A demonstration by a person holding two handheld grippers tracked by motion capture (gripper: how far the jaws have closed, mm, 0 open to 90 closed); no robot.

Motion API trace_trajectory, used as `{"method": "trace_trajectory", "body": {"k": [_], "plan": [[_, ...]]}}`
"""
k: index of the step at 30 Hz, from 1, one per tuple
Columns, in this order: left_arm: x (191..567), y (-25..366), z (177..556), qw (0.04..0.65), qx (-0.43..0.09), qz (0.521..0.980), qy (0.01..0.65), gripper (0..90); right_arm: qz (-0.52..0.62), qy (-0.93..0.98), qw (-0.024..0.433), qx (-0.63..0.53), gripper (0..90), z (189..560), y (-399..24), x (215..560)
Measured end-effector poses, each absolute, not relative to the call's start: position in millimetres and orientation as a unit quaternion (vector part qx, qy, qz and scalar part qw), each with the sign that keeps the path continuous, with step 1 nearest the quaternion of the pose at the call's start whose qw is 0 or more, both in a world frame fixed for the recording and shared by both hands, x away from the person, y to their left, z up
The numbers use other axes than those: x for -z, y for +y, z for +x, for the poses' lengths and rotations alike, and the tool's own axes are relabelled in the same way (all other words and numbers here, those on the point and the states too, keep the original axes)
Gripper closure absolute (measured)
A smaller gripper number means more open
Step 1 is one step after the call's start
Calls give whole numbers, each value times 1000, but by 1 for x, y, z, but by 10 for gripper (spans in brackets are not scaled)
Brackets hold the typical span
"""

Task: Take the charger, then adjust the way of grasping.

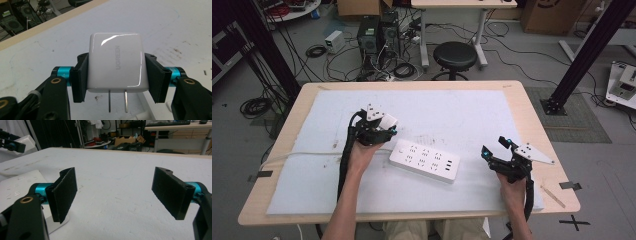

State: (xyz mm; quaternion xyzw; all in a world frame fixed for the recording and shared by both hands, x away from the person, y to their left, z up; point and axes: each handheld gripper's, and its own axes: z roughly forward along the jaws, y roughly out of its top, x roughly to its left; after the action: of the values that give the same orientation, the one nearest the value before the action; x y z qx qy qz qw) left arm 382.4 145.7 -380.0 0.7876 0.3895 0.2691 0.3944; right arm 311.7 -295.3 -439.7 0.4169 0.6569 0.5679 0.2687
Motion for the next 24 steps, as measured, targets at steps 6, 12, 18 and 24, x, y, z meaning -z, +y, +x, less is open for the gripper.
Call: {"method": "trace_trajectory", "body": {"k": [6, 12, 18, 24], "plan": [[380, 142, 369, 401, -278, 787, 376, 424, 417, 657, 268, -568, 209, 312, -295, 440], [386, 133, 345, 398, -297, 795, 349, 424, 417, 657, 268, -568, 209, 312, -295, 440], [394, 119, 317, 414, -306, 796, 318, 424, 413, 660, 267, -568, 208, 311, -294, 440], [396, 111, 307, 415, -321, 797, 298, 424, 412, 661, 262, -569, 209, 312, -294, 439]]}}
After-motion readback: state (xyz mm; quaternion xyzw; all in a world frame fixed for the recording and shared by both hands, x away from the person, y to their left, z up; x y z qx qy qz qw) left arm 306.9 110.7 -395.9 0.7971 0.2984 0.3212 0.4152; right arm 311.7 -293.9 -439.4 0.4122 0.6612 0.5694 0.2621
